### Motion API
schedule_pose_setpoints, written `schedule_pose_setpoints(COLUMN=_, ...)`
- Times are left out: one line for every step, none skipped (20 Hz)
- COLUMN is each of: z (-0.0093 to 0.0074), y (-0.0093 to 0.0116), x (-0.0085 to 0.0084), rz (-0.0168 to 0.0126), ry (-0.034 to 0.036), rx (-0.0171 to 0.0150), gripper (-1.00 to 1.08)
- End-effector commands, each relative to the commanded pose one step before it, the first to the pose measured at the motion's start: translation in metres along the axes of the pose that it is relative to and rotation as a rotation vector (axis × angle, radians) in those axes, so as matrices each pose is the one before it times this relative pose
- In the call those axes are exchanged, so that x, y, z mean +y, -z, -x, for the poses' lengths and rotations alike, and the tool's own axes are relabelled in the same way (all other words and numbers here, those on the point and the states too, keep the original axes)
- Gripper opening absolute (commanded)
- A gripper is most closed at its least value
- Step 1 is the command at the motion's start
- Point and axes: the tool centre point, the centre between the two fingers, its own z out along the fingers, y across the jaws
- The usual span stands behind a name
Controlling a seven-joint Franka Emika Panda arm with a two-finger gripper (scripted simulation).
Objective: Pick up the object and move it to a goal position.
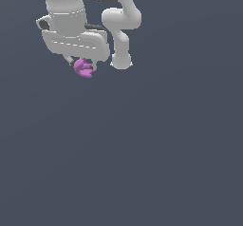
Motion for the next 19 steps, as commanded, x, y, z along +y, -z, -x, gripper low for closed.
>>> schedule_pose_setpoints(z=0.00413, y=0.02386, x=0.01673, rz=0.00035, ry=0.00047, rx=-0.00096, gripper=-1.00)
schedule_pose_setpoints(z=0.00112, y=0.00867, x=0.00613, rz=0.00000, ry=0.00000, rx=0.00000, gripper=-1.00)
schedule_pose_setpoints(z=0.00106, y=0.00826, x=0.00548, rz=0.00067, ry=0.00009, rx=0.00015, gripper=-1.00)
schedule_pose_setpoints(z=0.00086, y=0.00761, x=0.00540, rz=0.00000, ry=0.00000, rx=0.00000, gripper=-1.00)
schedule_pose_setpoints(z=0.00073, y=0.00703, x=0.00501, rz=0.00000, ry=0.00000, rx=0.00000, gripper=-1.00)
schedule_pose_setpoints(z=0.00068, y=0.00658, x=0.00427, rz=0.00065, ry=0.00018, rx=0.00016, gripper=-1.00)
schedule_pose_setpoints(z=0.00052, y=0.00595, x=0.00427, rz=0.00000, ry=0.00000, rx=0.00000, gripper=-1.00)
schedule_pose_setpoints(z=0.00045, y=0.00542, x=0.00390, rz=0.00000, ry=0.00000, rx=0.00000, gripper=-1.00)
schedule_pose_setpoints(z=0.00043, y=0.00499, x=0.00312, rz=0.00063, ry=0.00024, rx=0.00016, gripper=-1.00)
schedule_pose_setpoints(z=0.00029, y=0.00436, x=0.00315, rz=0.00000, ry=0.00000, rx=0.00000, gripper=-1.00)
schedule_pose_setpoints(z=0.00021, y=0.00382, x=0.00277, rz=0.00000, ry=0.00000, rx=0.00000, gripper=-1.00)
schedule_pose_setpoints(z=0.00013, y=0.00329, x=0.00240, rz=0.00000, ry=0.00000, rx=0.00000, gripper=-1.00)
schedule_pose_setpoints(z=0.00010, y=0.00288, x=0.00160, rz=0.00060, ry=0.00030, rx=0.00016, gripper=-1.00)
schedule_pose_setpoints(z=-0.00003, y=0.00227, x=0.00167, rz=0.00000, ry=0.00000, rx=0.00000, gripper=-1.00)
schedule_pose_setpoints(z=-0.00009, y=0.00176, x=0.00131, rz=0.00000, ry=0.00000, rx=0.00000, gripper=-1.00)
schedule_pose_setpoints(z=-0.00013, y=0.00128, x=0.00096, rz=0.00000, ry=0.00000, rx=0.00000, gripper=-1.00)
schedule_pose_setpoints(z=-0.00014, y=0.00084, x=0.00063, rz=0.00000, ry=0.00000, rx=0.00000, gripper=-1.00)
schedule_pose_setpoints(z=-0.00010, y=0.00046, x=0.00035, rz=0.00000, ry=0.00000, rx=0.00000, gripper=-1.00)
schedule_pose_setpoints(z=-0.00004, y=0.00014, x=0.00011, rz=0.00000, ry=0.00000, rx=0.00000, gripper=-1.00)
